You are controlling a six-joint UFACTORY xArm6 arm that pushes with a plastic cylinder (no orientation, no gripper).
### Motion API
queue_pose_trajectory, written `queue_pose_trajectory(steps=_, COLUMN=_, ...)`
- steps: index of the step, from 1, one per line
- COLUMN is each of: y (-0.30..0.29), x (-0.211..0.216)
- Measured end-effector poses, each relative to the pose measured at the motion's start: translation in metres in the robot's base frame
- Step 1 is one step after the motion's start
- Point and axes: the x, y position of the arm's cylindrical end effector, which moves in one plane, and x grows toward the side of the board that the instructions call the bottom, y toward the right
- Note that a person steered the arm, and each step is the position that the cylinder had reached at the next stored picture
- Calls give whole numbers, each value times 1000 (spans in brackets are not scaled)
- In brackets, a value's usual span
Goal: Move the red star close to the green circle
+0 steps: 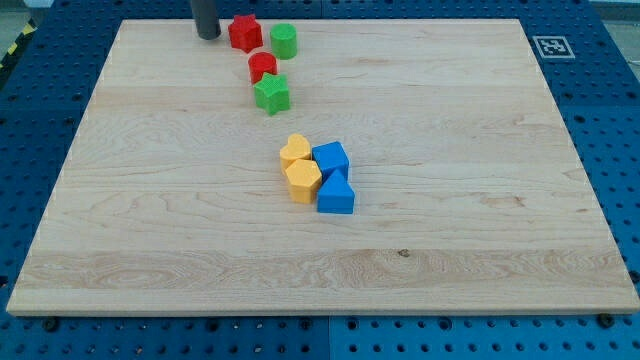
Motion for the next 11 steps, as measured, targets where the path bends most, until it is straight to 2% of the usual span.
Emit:
queue_pose_trajectory(steps=4, y=29, x=1)
queue_pose_trajectory(steps=6, y=31, x=-31)
queue_pose_trajectory(steps=7, y=56, x=-30)
queue_pose_trajectory(steps=8, y=106, x=-30)
queue_pose_trajectory(steps=11, y=101, x=4)
